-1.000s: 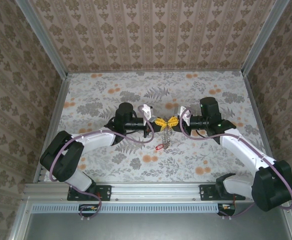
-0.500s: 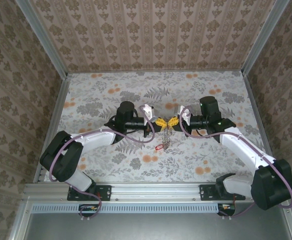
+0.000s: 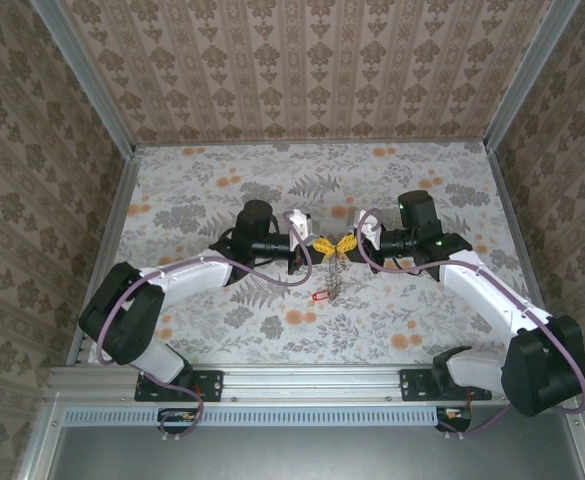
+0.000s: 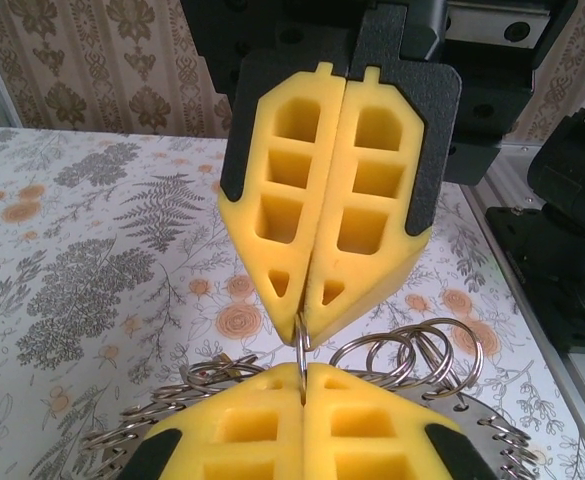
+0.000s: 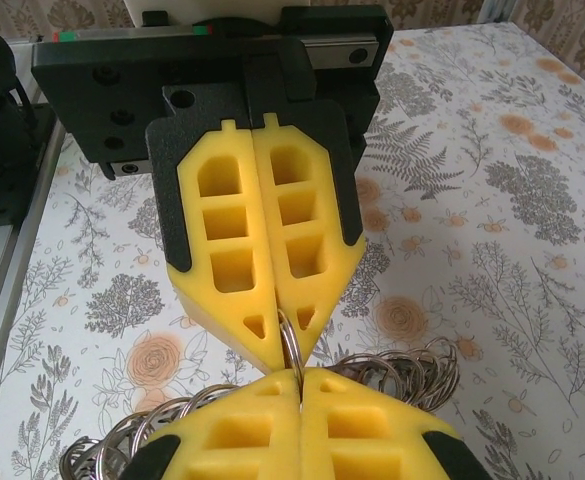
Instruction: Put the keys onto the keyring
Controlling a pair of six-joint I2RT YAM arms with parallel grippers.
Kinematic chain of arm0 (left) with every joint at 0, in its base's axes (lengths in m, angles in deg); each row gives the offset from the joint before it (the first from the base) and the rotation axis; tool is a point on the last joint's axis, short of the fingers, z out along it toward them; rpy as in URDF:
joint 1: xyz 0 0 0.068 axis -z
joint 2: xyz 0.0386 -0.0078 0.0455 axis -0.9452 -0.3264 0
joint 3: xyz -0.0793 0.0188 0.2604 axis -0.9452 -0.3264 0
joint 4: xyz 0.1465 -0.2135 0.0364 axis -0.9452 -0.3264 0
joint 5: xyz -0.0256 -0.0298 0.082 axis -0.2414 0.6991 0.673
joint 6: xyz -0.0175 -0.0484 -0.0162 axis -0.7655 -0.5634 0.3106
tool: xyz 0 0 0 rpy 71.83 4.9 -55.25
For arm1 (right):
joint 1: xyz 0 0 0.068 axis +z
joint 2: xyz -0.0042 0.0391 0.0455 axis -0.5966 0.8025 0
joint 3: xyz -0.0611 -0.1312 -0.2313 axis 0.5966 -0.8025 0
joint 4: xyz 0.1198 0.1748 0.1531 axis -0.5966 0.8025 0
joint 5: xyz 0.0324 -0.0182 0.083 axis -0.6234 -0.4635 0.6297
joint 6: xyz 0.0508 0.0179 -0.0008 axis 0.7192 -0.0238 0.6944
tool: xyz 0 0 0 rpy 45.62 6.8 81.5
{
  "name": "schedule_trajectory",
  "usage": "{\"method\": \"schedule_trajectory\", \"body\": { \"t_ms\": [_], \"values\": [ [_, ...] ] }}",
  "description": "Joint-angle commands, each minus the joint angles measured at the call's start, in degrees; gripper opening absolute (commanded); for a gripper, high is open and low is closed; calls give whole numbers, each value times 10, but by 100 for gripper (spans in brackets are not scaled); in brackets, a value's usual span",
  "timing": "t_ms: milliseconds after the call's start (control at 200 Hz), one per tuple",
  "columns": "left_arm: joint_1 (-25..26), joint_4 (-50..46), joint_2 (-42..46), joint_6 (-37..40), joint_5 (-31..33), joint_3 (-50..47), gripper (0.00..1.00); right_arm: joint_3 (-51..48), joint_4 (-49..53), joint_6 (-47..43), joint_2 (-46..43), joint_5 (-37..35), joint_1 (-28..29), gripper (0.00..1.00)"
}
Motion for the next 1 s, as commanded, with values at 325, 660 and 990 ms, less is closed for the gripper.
{"method": "schedule_trajectory", "body": {
  "t_ms": [325, 660, 990],
  "values": [
    [10, -86, 25, 60, 7, 38, 6, 29, 22, -9, -4, -3, 6, 0],
    [14, -122, 21, 80, 14, 51, 3, 46, 58, -21, 7, -20, 15, 0],
    [15, -129, 25, 83, 23, 52, 0, 45, 55, -17, 3, -36, 15, 6]
  ]
}}
